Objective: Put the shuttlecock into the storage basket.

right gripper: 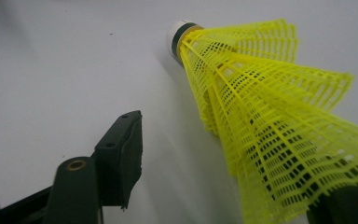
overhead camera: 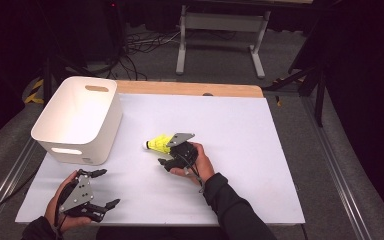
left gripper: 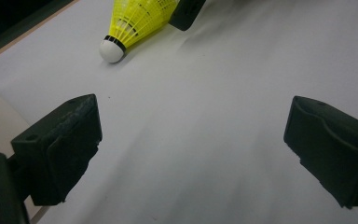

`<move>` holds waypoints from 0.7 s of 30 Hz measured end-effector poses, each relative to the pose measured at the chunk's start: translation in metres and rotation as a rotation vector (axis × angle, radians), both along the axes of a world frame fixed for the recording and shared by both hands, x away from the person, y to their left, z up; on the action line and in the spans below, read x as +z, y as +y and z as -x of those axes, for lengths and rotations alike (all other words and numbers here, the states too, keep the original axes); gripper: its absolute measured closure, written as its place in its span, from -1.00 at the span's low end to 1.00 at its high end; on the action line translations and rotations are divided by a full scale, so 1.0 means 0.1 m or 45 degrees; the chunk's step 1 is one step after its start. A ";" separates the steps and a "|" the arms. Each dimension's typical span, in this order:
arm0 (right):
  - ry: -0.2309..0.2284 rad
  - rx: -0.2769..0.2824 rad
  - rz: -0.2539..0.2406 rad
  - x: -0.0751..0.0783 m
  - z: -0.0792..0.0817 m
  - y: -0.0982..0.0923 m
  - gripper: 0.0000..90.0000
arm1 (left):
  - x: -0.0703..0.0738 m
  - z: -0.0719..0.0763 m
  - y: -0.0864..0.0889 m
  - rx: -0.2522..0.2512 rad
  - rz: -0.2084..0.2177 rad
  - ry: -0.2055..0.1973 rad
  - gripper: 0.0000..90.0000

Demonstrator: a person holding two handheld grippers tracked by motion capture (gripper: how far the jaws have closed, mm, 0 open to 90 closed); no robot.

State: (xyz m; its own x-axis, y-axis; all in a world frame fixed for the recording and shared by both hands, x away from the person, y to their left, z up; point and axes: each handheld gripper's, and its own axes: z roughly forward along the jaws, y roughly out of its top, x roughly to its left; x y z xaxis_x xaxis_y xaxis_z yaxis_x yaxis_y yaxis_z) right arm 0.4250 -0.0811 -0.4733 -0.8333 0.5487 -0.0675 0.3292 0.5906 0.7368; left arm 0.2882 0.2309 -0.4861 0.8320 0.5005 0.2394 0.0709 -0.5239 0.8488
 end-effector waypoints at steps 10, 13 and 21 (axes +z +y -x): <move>-0.028 -0.093 -0.001 0.00 -0.07 0.03 0.33 | -0.01 0.01 -0.02 -0.003 -0.010 0.007 -0.89; -0.042 -0.133 -0.003 0.00 -0.11 0.02 0.62 | -0.01 0.00 -0.02 -0.003 -0.008 0.008 -0.89; -0.076 -0.127 0.022 0.03 -0.13 0.06 0.90 | -0.01 0.00 -0.01 -0.003 -0.014 0.004 -0.89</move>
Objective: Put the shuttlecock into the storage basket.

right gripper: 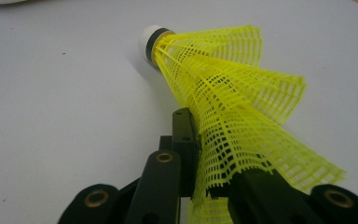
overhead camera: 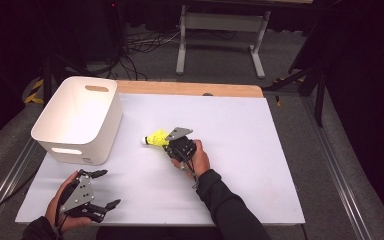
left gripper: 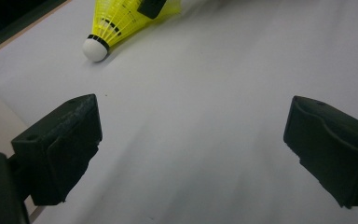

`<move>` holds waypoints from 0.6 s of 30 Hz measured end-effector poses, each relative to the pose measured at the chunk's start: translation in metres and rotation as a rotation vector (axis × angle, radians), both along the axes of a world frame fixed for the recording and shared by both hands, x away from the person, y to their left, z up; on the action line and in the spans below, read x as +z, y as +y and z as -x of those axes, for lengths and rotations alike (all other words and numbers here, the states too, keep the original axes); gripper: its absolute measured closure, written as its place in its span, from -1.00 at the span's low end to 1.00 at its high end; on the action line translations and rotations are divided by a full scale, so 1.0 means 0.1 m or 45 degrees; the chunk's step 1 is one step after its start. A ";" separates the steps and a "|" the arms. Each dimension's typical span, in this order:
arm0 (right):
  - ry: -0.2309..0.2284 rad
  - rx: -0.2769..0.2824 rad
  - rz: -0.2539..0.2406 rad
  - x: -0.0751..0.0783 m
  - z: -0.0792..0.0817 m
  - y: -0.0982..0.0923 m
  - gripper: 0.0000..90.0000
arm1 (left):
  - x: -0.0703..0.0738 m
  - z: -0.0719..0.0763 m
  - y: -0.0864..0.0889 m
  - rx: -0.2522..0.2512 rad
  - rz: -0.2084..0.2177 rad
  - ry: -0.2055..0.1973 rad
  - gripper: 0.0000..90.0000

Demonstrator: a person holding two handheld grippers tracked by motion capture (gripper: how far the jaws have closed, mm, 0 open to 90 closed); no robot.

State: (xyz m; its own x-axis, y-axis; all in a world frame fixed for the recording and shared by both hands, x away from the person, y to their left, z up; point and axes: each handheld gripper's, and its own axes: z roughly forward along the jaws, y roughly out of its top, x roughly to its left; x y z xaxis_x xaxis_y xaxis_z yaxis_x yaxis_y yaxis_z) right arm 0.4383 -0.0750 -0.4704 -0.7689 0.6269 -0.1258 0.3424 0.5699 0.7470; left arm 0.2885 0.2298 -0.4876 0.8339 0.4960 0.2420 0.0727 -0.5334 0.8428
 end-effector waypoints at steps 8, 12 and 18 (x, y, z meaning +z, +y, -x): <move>-0.026 -0.013 -0.018 0.03 0.01 -0.02 0.93 | 0.00 0.00 0.00 0.004 0.000 -0.001 -0.89; -0.034 -0.019 -0.043 0.06 0.03 -0.06 0.93 | 0.00 0.00 0.01 0.011 0.004 -0.001 -0.89; -0.061 -0.015 -0.097 0.17 0.10 -0.16 0.94 | 0.00 0.00 0.01 0.024 0.014 0.004 -0.89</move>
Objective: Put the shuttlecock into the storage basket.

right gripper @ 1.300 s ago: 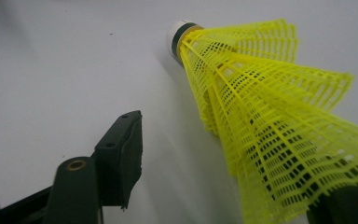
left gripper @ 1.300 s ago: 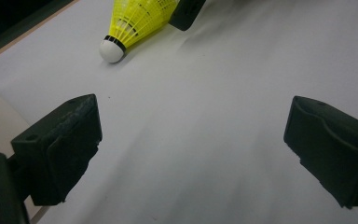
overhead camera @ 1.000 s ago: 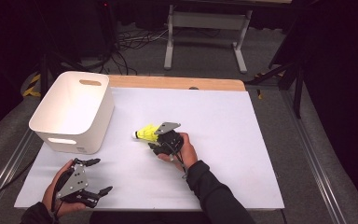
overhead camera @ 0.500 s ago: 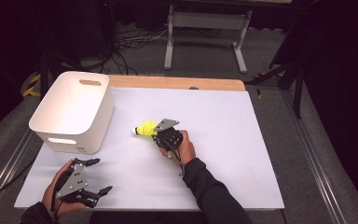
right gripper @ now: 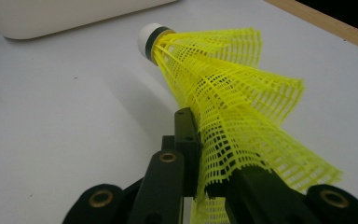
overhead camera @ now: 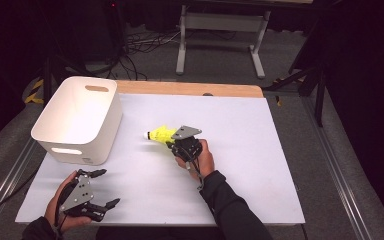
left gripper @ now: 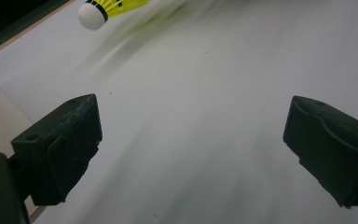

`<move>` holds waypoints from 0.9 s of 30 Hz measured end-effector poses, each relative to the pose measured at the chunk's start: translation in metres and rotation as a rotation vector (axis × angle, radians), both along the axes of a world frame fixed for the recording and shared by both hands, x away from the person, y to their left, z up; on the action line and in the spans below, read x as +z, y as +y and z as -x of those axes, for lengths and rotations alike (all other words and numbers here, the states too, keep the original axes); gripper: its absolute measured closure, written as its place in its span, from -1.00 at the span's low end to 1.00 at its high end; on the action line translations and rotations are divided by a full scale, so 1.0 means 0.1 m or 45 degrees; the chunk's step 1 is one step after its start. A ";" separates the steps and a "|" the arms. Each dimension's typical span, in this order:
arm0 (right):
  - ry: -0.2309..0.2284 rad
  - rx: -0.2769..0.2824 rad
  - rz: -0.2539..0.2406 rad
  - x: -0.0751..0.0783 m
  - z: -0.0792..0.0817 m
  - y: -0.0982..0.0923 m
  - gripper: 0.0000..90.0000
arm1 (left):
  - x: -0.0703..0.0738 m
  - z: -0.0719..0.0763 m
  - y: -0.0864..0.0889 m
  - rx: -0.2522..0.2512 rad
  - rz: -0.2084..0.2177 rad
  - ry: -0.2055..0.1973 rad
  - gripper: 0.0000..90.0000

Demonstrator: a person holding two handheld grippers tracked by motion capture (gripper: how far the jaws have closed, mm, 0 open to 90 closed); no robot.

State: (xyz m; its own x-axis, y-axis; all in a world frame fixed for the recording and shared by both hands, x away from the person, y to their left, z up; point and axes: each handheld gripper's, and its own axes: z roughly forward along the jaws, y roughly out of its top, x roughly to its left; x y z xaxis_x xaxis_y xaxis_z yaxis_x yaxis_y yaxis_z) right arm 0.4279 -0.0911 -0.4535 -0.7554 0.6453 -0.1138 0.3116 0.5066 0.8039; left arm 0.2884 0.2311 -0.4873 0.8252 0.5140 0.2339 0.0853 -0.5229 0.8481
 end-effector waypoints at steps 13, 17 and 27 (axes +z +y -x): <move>-0.043 0.029 -0.039 0.07 0.20 -0.24 0.94 | 0.00 0.00 -0.01 0.020 -0.008 -0.004 -0.88; -0.062 0.052 -0.028 0.12 0.27 -0.30 0.94 | 0.01 -0.03 0.01 0.032 0.002 0.003 -0.88; -0.097 0.098 -0.033 0.23 0.46 -0.42 0.94 | 0.05 -0.13 -0.09 0.077 0.018 0.024 -0.86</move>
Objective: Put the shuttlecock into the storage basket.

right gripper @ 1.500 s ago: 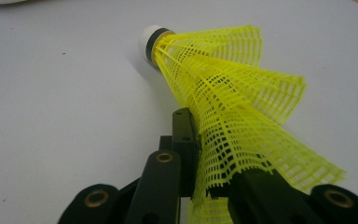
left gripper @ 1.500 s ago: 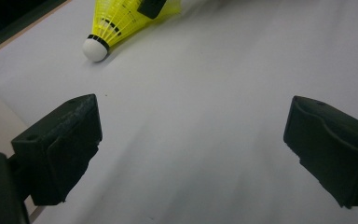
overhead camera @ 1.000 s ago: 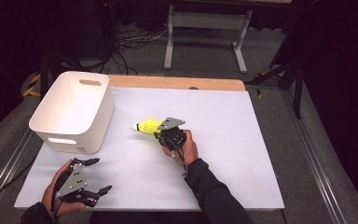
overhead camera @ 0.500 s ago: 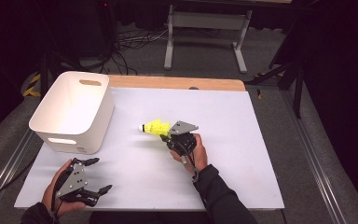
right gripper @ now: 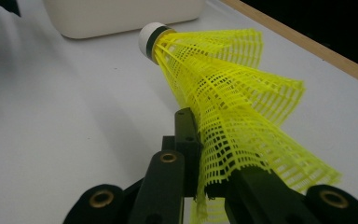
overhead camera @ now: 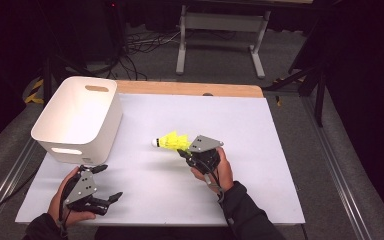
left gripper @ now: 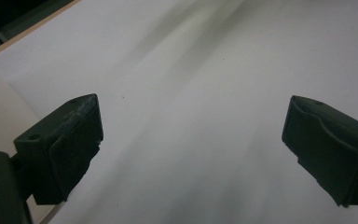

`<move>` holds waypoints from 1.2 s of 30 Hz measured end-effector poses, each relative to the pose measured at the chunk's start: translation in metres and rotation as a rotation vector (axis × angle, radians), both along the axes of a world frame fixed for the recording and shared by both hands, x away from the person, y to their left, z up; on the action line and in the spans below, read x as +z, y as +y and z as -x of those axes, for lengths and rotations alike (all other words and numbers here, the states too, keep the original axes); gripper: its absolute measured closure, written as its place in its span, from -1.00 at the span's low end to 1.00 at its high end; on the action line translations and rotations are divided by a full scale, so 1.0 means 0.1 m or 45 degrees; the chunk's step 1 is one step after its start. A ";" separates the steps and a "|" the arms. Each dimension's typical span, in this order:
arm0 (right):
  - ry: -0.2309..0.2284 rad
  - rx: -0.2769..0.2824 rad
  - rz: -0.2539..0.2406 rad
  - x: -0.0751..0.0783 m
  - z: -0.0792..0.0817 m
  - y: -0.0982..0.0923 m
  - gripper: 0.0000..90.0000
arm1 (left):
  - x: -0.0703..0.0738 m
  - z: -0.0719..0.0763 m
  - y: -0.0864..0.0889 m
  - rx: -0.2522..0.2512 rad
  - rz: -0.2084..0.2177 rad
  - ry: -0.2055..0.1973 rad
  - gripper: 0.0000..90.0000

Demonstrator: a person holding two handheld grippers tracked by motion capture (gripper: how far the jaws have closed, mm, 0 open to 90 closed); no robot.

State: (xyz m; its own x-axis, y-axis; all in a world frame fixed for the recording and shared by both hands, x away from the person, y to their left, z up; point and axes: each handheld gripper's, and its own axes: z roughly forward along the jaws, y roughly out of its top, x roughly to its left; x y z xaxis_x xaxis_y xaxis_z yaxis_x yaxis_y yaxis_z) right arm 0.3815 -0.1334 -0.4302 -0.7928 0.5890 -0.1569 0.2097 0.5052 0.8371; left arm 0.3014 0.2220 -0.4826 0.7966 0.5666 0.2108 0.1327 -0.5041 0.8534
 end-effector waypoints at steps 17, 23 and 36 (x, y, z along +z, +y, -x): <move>0.010 0.127 0.049 0.05 0.24 -0.02 0.94 | 0.08 -0.29 -0.32 -0.058 -0.048 -0.010 -0.74; 0.020 0.153 0.078 0.01 0.29 0.00 0.94 | 0.10 -0.36 -0.44 -0.095 -0.059 -0.014 -0.75; 0.037 0.226 0.150 -0.03 0.34 0.07 0.94 | 0.08 -0.45 -0.69 -0.180 -0.093 0.042 -0.71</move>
State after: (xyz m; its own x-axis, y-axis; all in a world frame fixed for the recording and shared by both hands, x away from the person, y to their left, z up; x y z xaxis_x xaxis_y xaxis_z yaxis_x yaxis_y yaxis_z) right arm 0.3476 -0.1260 -0.4331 -0.8876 0.4186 -0.1923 0.1316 0.6306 0.7649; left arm 0.3461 0.1535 -0.4748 0.8744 0.4328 0.2194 0.0839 -0.5802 0.8101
